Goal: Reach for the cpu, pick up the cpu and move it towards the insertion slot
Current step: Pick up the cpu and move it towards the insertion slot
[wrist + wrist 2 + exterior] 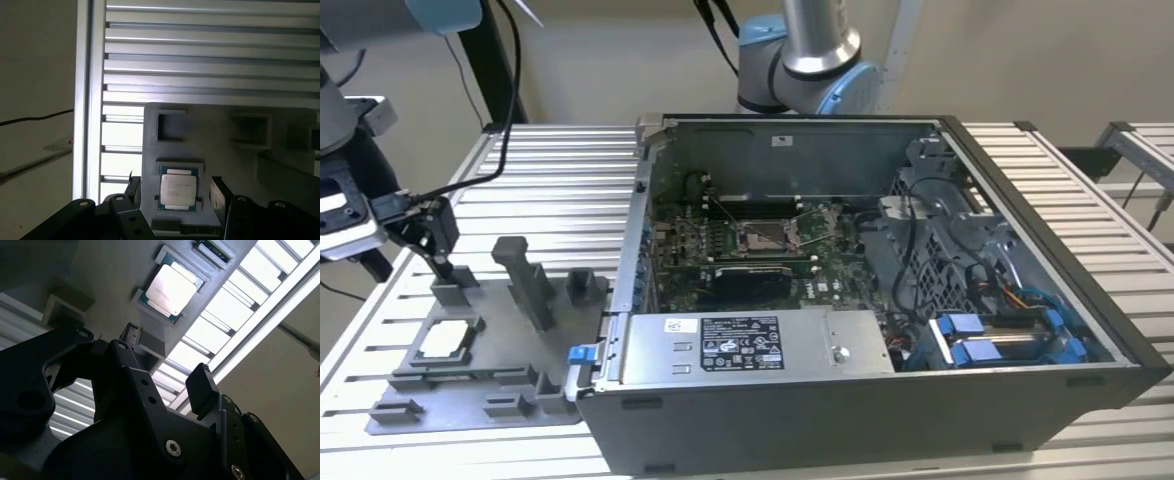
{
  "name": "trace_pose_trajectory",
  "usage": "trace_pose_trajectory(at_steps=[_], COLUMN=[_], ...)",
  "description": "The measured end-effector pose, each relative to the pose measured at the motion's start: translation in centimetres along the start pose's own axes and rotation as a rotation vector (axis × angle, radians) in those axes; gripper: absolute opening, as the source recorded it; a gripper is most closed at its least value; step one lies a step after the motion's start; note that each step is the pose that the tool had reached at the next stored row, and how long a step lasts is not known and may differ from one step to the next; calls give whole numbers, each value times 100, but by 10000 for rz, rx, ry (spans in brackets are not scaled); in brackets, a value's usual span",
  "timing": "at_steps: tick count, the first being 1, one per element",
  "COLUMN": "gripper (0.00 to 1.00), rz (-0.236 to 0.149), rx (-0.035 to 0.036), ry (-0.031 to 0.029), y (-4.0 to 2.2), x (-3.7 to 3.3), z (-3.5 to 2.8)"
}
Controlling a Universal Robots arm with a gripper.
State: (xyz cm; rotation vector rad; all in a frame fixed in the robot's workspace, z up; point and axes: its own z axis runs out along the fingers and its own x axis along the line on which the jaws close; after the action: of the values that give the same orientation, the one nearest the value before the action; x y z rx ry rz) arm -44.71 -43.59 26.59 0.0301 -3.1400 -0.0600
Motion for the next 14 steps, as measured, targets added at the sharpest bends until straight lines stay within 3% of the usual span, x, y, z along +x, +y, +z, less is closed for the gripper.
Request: trace_pose_trajectory(at_steps=[7,14], gripper=[100,100], rz=[0,2], rx=[-1,0], ry=[-2,0], y=[-1,-6], x=[0,3], z=[32,121])
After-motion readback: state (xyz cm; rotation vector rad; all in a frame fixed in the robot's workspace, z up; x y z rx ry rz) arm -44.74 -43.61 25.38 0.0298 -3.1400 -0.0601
